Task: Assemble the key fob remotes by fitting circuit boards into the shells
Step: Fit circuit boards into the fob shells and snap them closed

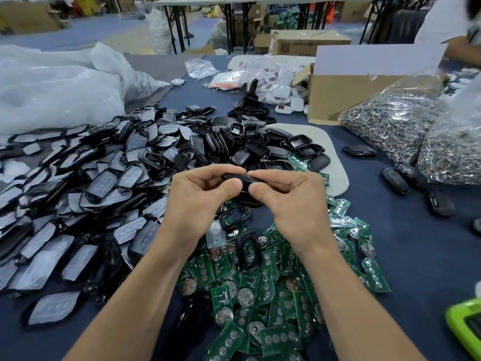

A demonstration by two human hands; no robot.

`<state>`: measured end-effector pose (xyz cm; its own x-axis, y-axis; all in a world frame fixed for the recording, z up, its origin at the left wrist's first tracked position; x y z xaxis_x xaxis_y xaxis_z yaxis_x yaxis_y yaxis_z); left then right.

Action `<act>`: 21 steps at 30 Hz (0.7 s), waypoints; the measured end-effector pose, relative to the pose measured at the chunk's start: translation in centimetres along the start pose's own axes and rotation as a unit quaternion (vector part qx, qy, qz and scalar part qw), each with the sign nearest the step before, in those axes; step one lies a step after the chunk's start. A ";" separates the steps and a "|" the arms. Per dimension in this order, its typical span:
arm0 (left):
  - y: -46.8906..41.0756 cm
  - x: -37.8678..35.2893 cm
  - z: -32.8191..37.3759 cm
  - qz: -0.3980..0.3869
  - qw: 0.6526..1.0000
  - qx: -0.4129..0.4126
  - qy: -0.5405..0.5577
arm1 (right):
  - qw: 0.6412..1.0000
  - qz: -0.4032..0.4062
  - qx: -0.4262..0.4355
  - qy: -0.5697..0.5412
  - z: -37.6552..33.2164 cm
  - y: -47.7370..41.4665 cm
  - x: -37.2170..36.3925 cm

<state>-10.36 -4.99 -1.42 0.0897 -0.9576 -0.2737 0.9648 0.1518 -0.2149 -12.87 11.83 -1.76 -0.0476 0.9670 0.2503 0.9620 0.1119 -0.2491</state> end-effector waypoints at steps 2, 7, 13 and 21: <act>0.0 -0.2 0.1 -0.001 1.000 -0.011 0.014 | 1.000 0.005 0.008 0.009 0.0 0.0 0.0; 0.2 -0.3 0.0 0.015 0.999 -0.043 -0.021 | 0.997 0.003 0.031 0.075 0.1 -0.2 0.1; 0.2 -0.2 0.2 0.019 0.999 -0.016 0.029 | 0.999 -0.025 -0.004 -0.041 0.0 0.0 -0.2; 0.1 -0.7 0.0 -0.027 0.997 0.021 0.066 | 0.991 -0.046 -0.066 -0.110 -0.1 0.0 -0.6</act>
<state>-10.35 -4.29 -1.28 0.0061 -0.9228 -0.3851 0.9769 0.0877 -0.1949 -12.79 11.27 -1.83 -0.1802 0.9822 0.0537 0.9769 0.1851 -0.1069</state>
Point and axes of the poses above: each hand's wrist, its own y-axis away from the middle knuckle, its own x-axis out of the back of the hand, z = x × y, the point moved 1 cm from there along -y, towards the middle knuckle, and after that the axes turned 13 degrees about y, right-handed, at the moved point
